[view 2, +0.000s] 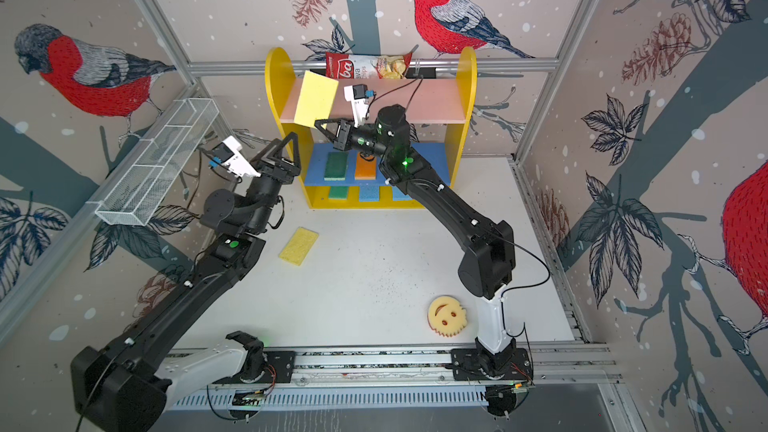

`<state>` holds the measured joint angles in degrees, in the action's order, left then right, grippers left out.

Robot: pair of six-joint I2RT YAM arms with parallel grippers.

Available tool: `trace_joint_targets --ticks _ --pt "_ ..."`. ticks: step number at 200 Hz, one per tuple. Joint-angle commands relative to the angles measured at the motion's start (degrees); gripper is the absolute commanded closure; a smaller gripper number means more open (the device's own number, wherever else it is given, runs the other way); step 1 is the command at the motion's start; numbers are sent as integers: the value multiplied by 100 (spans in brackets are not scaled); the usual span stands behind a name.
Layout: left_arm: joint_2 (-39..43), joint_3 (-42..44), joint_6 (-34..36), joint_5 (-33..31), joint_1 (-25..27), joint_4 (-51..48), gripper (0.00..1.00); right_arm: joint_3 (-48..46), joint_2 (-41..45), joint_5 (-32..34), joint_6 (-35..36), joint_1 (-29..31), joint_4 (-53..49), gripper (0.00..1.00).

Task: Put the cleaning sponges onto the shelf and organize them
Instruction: 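Release the left gripper while the right carries the sponge onto the shelf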

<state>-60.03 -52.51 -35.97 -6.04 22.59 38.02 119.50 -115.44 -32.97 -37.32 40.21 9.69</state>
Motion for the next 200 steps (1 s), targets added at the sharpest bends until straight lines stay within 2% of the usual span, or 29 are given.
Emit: trace_joint_targets --ticks 1,51,73,120,200 --pt "377 160 481 -693 -17 -353 9 573 -296 272 265 -13 -1012 100" --pt "1148 388 848 -1236 -17 -1058 9 986 -652 432 -158 -128 -1062 100" --pt "1329 499 871 -1346 -14 -1155 9 1012 -725 369 -421 -201 -952 96" --pt "1215 487 755 -1242 -12 -1253 9 1154 -864 314 -747 -289 -782 82" --pt "1086 505 577 -1042 -15 -1299 9 1154 -927 221 -1174 -312 -370 71"
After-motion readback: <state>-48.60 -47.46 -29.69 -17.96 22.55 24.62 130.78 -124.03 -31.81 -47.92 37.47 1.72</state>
